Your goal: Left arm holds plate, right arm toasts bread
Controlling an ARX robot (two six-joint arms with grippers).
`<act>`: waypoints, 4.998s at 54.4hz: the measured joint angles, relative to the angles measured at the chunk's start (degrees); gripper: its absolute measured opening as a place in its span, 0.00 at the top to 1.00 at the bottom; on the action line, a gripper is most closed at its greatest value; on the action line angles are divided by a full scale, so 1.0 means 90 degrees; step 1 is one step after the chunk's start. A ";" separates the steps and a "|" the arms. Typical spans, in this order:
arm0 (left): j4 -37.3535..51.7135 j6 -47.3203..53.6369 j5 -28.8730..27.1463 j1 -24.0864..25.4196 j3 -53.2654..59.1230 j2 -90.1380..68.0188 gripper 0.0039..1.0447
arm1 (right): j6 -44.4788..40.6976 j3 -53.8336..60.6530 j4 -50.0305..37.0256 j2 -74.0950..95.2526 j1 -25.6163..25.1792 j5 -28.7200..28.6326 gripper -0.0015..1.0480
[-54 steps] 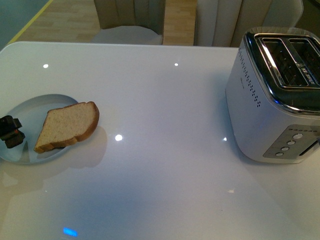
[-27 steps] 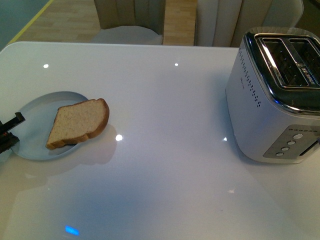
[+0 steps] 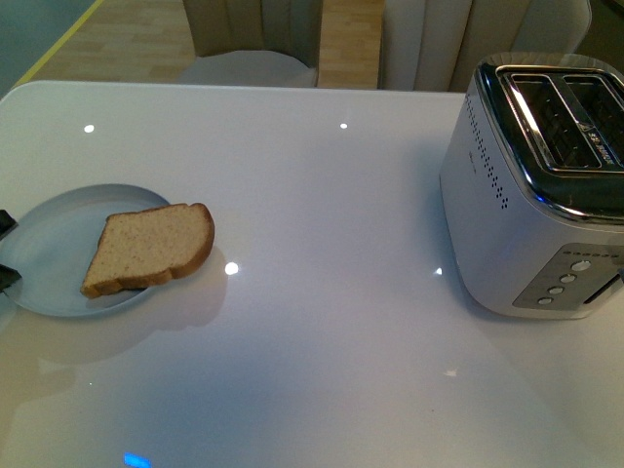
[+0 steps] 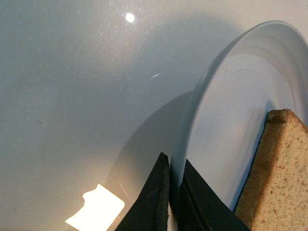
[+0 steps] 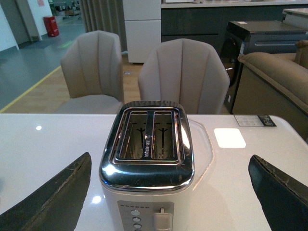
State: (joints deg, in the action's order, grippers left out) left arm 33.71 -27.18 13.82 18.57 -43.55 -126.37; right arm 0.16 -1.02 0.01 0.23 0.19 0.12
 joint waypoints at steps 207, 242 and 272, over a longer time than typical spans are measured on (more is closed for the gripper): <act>-0.3762 -0.2302 -0.0772 -0.4206 -0.0712 0.4673 0.98 | 0.5887 -0.4265 -0.3118 0.8410 0.1309 -0.2356 0.96; -0.3762 -0.2302 -0.0755 -0.4187 -0.0699 0.4750 0.98 | 0.1362 -0.5226 -0.1387 0.8405 0.0114 -0.0636 0.96; -0.3786 -0.2300 -0.0726 -0.4148 -0.0687 0.4792 0.98 | -0.0782 -0.4753 -0.1576 0.9401 0.0840 0.0374 0.97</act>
State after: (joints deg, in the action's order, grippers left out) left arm -0.36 -47.88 7.29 -18.76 -49.74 -83.24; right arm -6.87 -43.79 -14.17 84.84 7.75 3.49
